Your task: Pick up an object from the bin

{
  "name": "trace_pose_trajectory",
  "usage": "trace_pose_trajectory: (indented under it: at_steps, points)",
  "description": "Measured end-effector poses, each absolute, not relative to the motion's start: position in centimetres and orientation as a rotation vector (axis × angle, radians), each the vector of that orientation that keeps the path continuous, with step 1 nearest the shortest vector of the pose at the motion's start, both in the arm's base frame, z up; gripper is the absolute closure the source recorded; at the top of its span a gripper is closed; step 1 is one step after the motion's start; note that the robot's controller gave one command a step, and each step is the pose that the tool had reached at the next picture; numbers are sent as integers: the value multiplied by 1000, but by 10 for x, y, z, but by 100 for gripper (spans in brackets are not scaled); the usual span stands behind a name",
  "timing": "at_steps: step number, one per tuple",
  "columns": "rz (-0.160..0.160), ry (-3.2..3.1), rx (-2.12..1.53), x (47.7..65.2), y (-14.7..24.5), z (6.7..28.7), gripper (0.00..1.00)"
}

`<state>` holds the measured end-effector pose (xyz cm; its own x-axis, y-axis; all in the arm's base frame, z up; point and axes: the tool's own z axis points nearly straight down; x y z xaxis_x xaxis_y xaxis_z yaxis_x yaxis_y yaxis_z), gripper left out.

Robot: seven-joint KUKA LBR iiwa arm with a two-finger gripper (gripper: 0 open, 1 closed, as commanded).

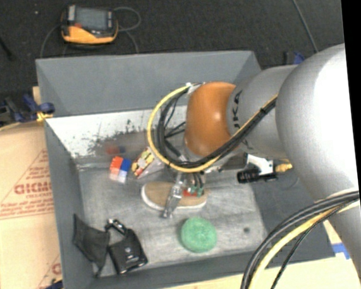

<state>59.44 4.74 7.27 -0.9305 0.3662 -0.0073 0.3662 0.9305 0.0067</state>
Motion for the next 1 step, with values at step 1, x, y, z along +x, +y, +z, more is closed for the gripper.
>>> trace_pose_trajectory:
  at_steps: [1]
  points:
    - [1, 3092, 541, 607, 37, 72, 0]
